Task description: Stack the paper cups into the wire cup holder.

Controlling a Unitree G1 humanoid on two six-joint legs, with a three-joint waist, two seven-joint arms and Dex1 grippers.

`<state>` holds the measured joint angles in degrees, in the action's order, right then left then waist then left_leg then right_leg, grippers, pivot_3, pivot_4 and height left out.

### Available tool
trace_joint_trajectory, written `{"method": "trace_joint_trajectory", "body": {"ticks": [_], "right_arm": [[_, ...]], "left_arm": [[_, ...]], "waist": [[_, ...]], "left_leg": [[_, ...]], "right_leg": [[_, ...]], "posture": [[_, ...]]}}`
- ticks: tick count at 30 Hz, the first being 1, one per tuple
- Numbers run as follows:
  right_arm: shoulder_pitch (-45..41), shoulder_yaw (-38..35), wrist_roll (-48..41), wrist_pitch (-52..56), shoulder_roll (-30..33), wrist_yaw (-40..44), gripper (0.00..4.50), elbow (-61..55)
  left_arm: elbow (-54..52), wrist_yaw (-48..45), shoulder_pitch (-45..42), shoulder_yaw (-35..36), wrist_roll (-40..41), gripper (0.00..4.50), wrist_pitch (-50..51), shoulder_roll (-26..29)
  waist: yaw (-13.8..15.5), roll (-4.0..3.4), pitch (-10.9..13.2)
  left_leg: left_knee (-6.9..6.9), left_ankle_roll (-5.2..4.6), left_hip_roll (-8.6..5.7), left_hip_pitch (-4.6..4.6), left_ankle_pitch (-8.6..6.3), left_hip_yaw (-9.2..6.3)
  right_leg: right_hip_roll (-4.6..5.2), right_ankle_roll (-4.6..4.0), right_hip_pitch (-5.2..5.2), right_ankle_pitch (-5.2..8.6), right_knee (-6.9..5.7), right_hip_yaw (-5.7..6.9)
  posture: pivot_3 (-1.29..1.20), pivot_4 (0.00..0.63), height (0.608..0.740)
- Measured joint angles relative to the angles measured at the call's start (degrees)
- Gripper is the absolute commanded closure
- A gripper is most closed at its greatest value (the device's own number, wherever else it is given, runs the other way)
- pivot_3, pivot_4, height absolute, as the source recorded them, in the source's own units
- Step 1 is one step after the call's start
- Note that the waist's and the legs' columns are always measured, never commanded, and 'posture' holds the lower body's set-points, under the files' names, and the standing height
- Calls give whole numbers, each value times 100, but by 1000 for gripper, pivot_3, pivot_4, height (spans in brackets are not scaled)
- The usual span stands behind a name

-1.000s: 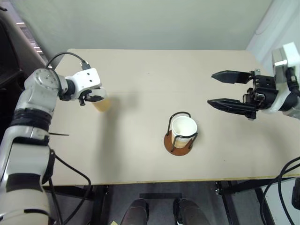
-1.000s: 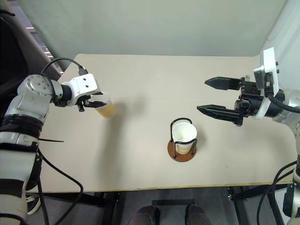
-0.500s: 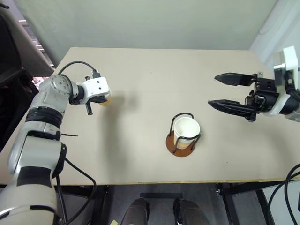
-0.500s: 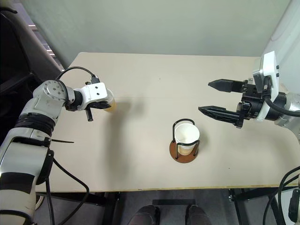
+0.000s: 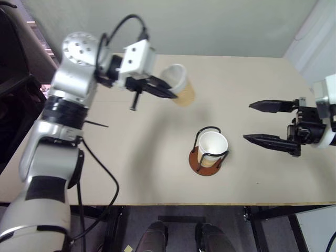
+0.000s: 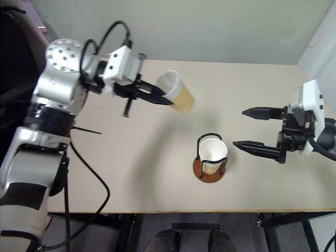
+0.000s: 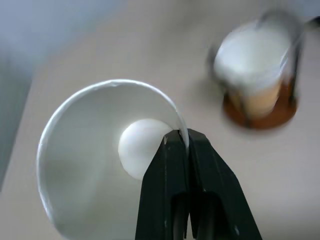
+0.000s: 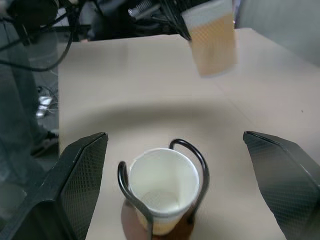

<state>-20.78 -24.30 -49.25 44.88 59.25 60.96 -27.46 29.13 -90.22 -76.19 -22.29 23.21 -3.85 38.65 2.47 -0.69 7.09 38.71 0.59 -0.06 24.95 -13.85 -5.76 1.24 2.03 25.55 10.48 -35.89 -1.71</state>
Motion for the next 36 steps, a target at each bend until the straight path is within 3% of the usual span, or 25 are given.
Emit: {"method": "trace_joint_trajectory", "body": {"ticks": [3, 7, 15, 26, 29, 36], "right_arm": [[258, -281, -25, 4, 35, -73, 0, -94], [781, -768, -224, 152, 66, -226, 0, -626], [1653, -1775, -588, 480, 58, -697, 0, -1315], [2178, -2261, -1008, 555, 46, -1134, 0, -1664], [2188, -2261, -1027, 548, 49, -1204, 0, -1668], [2120, -2169, -1036, 461, 96, -1268, 0, -1631]], "left_arm": [[-28, -4, -353, -602, 446, 4464, -141, -283], [29, -7, -654, -1344, 894, 4464, -512, -601], [170, -17, -946, -2628, 1385, 4464, -1257, -495], [494, -21, -1027, -3449, 1339, 4464, -2018, -455], [508, -21, -1027, -3544, 1271, 3860, -2050, -487], [688, -24, -1022, -3516, 1103, 1376, -2083, -644]], "waist": [[-6, -3, -2], [-19, -8, -4], [-12, -11, -6], [9, -11, -6], [11, -11, -6], [15, -11, -6]], "left_leg": [[9, -59, 1, -5, -34, 6], [17, -58, 4, -5, -34, 10], [39, -69, -3, -5, -40, 18], [44, -76, -12, 0, -52, 19], [45, -76, -13, 1, -52, 19], [47, -71, -14, 2, -49, 20]], "right_leg": [[1, 5, -4, -4, -7, -2], [-2, 9, -7, -5, -12, -2], [0, 41, -26, -7, 0, -14], [1, 64, -28, 2, 3, -19], [1, 66, -29, 4, 4, -20], [1, 68, -30, 5, 4, -20]], "posture": [[0, 150, 740], [0, 150, 740], [0, 150, 740], [0, 150, 740], [0, 150, 740], [0, 150, 740]]}}
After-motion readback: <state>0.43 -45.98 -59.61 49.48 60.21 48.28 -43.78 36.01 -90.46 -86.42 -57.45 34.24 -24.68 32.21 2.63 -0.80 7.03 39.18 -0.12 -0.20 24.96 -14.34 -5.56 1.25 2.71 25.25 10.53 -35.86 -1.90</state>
